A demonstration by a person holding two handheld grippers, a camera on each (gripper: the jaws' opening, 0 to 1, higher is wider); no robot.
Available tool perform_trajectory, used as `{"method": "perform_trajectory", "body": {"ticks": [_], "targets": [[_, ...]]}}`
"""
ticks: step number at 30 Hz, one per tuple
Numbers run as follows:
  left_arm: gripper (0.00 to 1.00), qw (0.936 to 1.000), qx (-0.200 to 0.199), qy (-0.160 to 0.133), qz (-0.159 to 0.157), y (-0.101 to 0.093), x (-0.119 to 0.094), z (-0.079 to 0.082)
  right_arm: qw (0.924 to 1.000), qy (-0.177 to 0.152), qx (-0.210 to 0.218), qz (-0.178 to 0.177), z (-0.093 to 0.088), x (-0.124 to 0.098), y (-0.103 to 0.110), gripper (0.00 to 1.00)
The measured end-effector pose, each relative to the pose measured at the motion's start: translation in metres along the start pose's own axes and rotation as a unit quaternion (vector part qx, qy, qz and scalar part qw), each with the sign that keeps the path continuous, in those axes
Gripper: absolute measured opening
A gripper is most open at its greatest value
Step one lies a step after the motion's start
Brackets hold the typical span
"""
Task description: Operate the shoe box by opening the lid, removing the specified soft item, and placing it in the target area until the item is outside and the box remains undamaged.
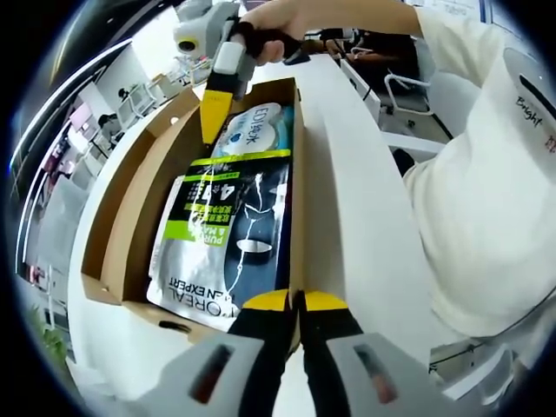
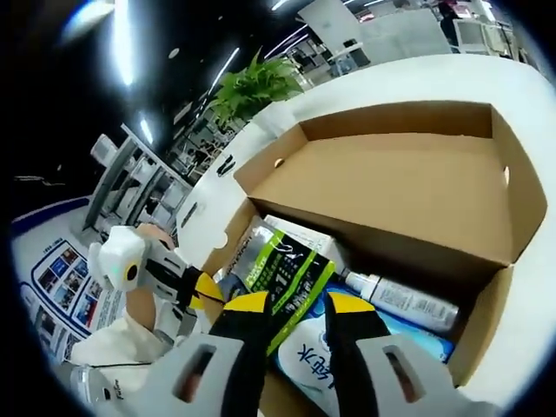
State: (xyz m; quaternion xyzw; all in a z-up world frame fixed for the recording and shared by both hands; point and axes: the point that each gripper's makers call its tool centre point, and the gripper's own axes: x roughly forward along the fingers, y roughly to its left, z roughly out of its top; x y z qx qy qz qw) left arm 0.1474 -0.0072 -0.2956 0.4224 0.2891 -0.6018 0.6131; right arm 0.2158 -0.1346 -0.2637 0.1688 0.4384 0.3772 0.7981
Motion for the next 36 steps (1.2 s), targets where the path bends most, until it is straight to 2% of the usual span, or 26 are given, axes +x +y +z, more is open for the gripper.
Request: {"method": "perform_trajectory", "body": {"ticks": [7, 10, 17, 21, 22, 25, 29, 30, 36], "targets": [[0.03, 1.0000, 0.000, -0.003, 0.001, 0.000, 0.000, 0.000, 0.9999, -0.001, 0.008, -0.008, 0.003, 0.002, -0.003, 0.27], [0.03, 1.0000, 0.000, -0.001, 0.001, 0.000, 0.000, 0.000, 0.9998, 0.004, 0.000, -0.020, 0.003, 0.004, -0.011, 0.26], [0.03, 1.0000, 0.001, -0.003, 0.001, 0.000, 0.001, 0.000, 0.9997, 0.013, 0.012, -0.015, -0.003, 0.012, -0.014, 0.23], [0.03, 1.0000, 0.001, -0.004, 0.001, 0.000, 0.001, 0.001, 0.9992, 0.013, 0.036, 0.014, -0.001, 0.012, -0.007, 0.17], [0.03, 1.0000, 0.001, -0.004, 0.000, 0.000, 0.001, 0.000, 0.9987, 0.016, 0.041, 0.024, 0.001, 0.012, -0.006, 0.17], [0.03, 1.0000, 0.001, -0.002, 0.000, 0.000, 0.001, 0.000, 0.9990, 0.014, 0.038, 0.018, 0.001, 0.013, -0.010, 0.17], [0.03, 1.0000, 0.002, -0.002, 0.001, 0.000, 0.001, 0.000, 0.9967, 0.006, 0.065, 0.048, 0.005, 0.013, -0.001, 0.17], [0.03, 1.0000, 0.002, -0.002, 0.001, 0.000, 0.001, 0.000, 0.9970, -0.006, 0.060, 0.048, 0.010, 0.012, -0.004, 0.16], [0.03, 1.0000, 0.001, 0.000, -0.001, 0.000, 0.002, 0.000, 0.9936, -0.018, 0.082, 0.075, 0.019, 0.007, -0.001, 0.16]]}}
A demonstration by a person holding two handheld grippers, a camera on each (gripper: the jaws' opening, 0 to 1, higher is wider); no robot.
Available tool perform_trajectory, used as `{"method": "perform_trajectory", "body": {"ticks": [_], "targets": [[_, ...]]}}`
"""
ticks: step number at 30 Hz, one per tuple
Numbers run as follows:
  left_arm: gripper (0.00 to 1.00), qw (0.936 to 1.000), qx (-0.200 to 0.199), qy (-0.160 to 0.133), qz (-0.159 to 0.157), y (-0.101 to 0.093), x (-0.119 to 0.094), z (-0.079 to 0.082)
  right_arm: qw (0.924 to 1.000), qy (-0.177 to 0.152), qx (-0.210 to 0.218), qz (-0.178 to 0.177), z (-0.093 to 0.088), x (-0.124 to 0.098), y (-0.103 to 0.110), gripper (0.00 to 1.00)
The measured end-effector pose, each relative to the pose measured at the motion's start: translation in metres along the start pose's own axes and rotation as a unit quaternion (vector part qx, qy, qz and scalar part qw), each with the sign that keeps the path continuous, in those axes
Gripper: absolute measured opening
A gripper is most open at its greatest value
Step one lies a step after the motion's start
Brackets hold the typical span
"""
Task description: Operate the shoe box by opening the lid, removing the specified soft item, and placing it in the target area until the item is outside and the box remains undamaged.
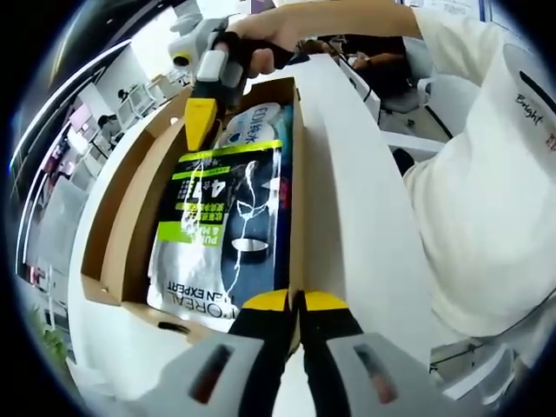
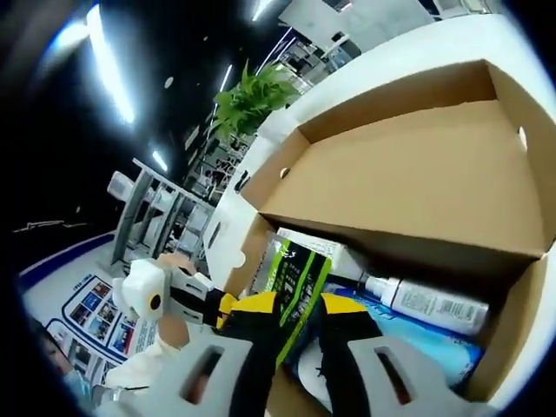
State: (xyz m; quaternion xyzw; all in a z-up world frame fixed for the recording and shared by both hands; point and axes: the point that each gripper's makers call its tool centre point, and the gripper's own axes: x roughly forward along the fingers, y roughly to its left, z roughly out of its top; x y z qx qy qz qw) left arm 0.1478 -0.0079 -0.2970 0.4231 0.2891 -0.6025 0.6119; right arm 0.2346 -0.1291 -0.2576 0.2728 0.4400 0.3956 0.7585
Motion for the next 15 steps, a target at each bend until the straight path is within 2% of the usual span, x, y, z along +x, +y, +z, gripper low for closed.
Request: {"method": "perform_trajectory", "body": {"ticks": [4, 7, 11, 15], "targets": [[0.03, 1.0000, -0.001, 0.001, -0.002, 0.000, 0.000, 0.000, 1.0000, -0.002, -0.002, 0.006, -0.004, 0.000, 0.006, 0.16], [0.03, 1.0000, -0.002, 0.002, -0.003, 0.000, 0.000, 0.000, 0.9973, 0.029, 0.034, 0.059, -0.018, 0.007, 0.026, 0.09], [0.03, 1.0000, -0.002, 0.002, -0.002, 0.000, 0.000, 0.000, 0.9997, 0.010, -0.008, 0.021, -0.013, 0.021, 0.021, 0.14], [0.03, 1.0000, 0.000, 0.002, 0.000, 0.000, 0.000, 0.000, 0.9993, 0.010, 0.018, 0.032, -0.012, 0.028, 0.024, 0.14]]}}
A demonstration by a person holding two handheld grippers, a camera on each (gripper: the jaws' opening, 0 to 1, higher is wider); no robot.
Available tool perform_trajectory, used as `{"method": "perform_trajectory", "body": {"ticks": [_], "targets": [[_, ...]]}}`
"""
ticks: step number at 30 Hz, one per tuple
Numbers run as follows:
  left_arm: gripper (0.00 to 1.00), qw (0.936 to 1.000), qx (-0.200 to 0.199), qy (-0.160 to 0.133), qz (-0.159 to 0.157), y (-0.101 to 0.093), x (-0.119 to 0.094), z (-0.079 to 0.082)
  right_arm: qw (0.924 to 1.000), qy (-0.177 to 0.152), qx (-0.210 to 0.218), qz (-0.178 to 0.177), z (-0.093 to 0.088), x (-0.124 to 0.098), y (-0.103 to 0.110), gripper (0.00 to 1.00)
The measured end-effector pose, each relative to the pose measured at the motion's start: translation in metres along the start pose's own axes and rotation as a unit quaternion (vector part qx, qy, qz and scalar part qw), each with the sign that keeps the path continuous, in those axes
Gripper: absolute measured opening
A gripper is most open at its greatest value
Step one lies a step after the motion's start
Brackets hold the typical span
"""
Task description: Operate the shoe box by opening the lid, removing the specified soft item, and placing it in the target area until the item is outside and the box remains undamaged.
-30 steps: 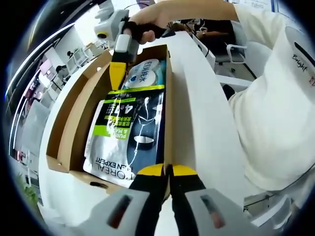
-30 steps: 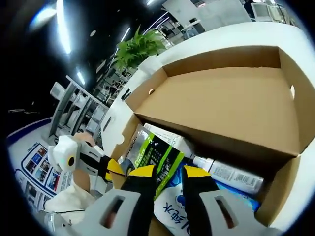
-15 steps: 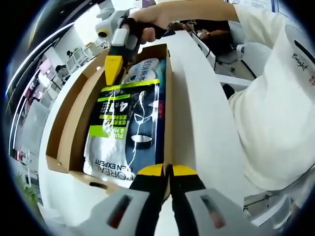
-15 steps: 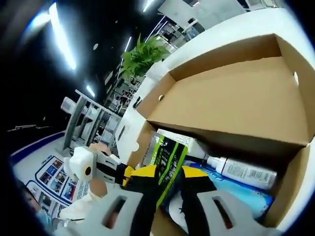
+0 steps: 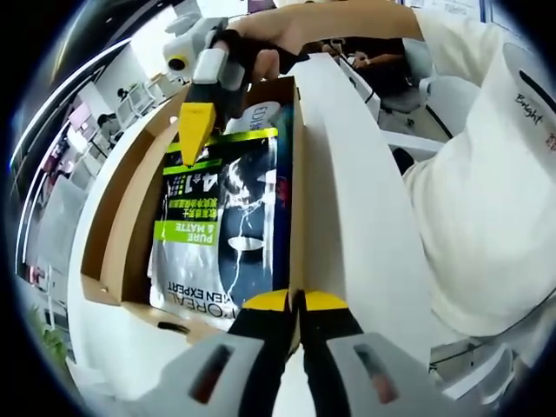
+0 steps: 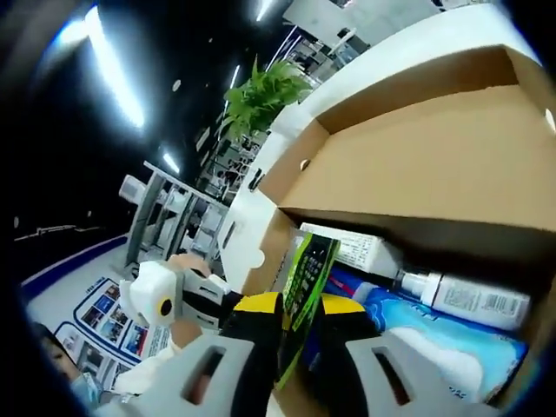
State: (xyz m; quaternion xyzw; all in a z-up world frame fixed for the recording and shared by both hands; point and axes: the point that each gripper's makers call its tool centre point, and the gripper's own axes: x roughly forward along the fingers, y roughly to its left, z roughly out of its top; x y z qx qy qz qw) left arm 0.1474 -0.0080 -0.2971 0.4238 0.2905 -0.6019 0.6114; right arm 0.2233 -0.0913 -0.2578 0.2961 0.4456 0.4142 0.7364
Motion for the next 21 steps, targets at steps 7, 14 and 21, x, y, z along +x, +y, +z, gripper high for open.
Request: {"method": "perform_trajectory", "body": {"ticks": [7, 14, 21], "targets": [[0.03, 1.0000, 0.000, -0.001, 0.000, 0.001, 0.000, 0.000, 0.9999, -0.010, -0.002, 0.010, 0.000, 0.011, 0.011, 0.14], [0.03, 1.0000, -0.002, 0.005, 0.000, 0.001, 0.000, -0.001, 0.9998, -0.017, 0.007, 0.002, 0.006, 0.021, 0.009, 0.14], [0.03, 1.0000, -0.002, 0.003, 0.000, 0.000, 0.000, -0.001, 0.9997, -0.015, 0.018, -0.001, 0.005, 0.025, 0.007, 0.09]]}}
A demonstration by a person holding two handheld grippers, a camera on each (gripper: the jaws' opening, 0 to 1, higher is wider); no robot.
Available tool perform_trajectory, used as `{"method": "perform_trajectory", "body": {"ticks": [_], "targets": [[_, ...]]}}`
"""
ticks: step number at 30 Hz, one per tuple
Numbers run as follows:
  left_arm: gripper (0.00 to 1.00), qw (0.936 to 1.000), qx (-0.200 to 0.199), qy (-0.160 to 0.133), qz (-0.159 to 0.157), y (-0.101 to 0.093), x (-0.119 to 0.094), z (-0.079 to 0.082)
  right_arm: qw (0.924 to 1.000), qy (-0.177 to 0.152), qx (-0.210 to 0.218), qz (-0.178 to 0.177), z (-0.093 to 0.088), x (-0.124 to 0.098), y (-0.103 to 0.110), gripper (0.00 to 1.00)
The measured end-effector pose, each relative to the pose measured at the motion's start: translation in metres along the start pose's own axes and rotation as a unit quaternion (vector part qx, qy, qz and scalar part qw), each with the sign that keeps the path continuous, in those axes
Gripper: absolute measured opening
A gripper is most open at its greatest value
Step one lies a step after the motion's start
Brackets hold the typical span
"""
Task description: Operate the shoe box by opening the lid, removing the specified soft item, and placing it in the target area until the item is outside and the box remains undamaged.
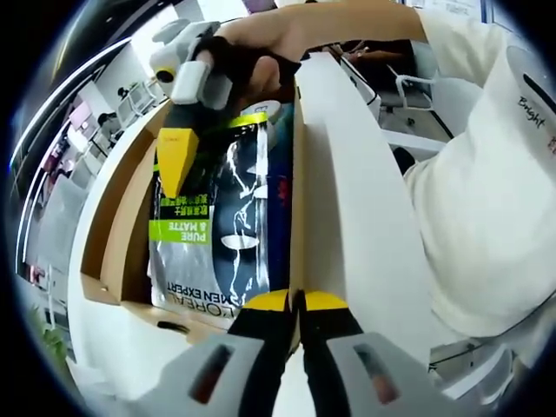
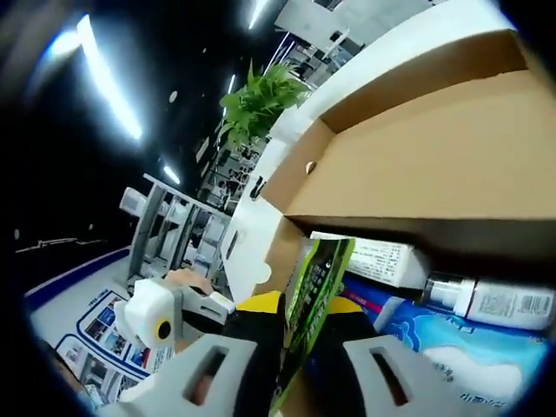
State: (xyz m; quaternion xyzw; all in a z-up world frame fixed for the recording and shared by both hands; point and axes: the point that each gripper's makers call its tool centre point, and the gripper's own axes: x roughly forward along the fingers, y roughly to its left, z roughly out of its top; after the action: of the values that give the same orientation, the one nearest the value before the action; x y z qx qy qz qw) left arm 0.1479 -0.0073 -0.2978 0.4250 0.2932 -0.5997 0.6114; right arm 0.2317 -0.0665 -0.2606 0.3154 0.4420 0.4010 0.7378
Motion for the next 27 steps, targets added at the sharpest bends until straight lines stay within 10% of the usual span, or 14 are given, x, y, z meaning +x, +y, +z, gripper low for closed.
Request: {"method": "perform_trajectory", "body": {"ticks": [27], "targets": [[0.03, 1.0000, 0.001, -0.003, 0.002, 0.001, 0.000, 0.000, 0.9996, -0.016, -0.007, 0.022, 0.013, -0.042, 0.022, 0.00]]}}
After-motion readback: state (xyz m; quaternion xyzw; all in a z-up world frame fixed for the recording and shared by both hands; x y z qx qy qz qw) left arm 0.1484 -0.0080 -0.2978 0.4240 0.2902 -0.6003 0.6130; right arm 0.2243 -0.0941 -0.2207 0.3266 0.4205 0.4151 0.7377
